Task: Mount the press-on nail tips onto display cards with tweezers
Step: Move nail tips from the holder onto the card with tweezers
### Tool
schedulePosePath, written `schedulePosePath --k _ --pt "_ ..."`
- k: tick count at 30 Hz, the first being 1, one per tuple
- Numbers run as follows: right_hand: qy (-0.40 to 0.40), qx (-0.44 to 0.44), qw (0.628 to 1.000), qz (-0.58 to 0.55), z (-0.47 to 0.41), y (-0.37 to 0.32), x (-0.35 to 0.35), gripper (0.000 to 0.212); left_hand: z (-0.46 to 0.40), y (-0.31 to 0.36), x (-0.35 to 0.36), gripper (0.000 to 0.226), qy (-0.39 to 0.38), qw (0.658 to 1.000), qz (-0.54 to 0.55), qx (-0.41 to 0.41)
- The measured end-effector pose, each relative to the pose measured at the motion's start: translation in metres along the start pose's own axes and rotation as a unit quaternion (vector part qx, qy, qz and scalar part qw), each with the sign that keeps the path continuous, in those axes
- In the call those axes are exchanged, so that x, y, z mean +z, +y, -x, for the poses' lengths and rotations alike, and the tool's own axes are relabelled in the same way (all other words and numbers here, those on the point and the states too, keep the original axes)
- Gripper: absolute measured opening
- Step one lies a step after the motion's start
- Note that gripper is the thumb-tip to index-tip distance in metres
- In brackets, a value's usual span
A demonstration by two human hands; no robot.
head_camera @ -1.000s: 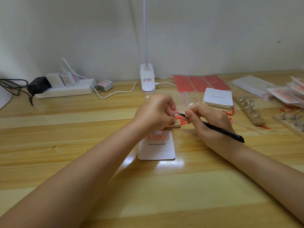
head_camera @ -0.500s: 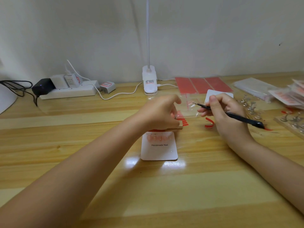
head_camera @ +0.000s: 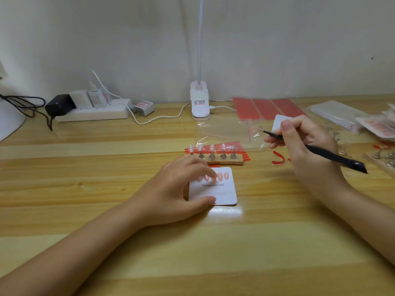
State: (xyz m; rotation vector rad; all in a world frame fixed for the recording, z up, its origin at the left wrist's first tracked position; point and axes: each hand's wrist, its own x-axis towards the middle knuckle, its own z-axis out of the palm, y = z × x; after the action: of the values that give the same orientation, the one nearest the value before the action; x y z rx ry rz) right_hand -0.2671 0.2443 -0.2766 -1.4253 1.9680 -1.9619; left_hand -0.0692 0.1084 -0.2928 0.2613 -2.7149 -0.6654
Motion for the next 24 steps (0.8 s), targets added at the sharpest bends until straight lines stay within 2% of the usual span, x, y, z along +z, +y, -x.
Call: schedulePosePath --k 3,7,11,13,19,24 --pt "-0.019 -0.024 0.999 0.007 0.003 -0.009 0.001 0.022 0.001 -0.002 0.003 0.043 0.011 1.000 0.008 -0.009" --pt "-0.093 -0.076 0.992 0.025 0.017 -0.011 0.001 0.019 0.001 -0.006 0.005 0.044 0.017 1.000 0.016 -0.010" --pt "-0.162 -0.193 0.961 0.116 0.036 -0.007 0.000 0.016 0.002 -0.007 0.007 0.042 0.022 1.000 0.014 -0.005" --pt "-0.188 -0.220 0.944 0.157 0.043 -0.001 0.001 0.024 0.002 -0.007 0.007 0.041 0.023 1.000 0.010 -0.001" --pt "-0.212 -0.266 0.922 0.183 0.043 0.005 0.002 0.039 0.003 -0.006 0.007 0.041 0.015 1.000 0.003 -0.006" --pt "-0.241 -0.277 0.907 0.205 0.043 0.007 0.001 0.034 0.004 -0.006 0.007 0.044 0.011 1.000 0.001 -0.010"
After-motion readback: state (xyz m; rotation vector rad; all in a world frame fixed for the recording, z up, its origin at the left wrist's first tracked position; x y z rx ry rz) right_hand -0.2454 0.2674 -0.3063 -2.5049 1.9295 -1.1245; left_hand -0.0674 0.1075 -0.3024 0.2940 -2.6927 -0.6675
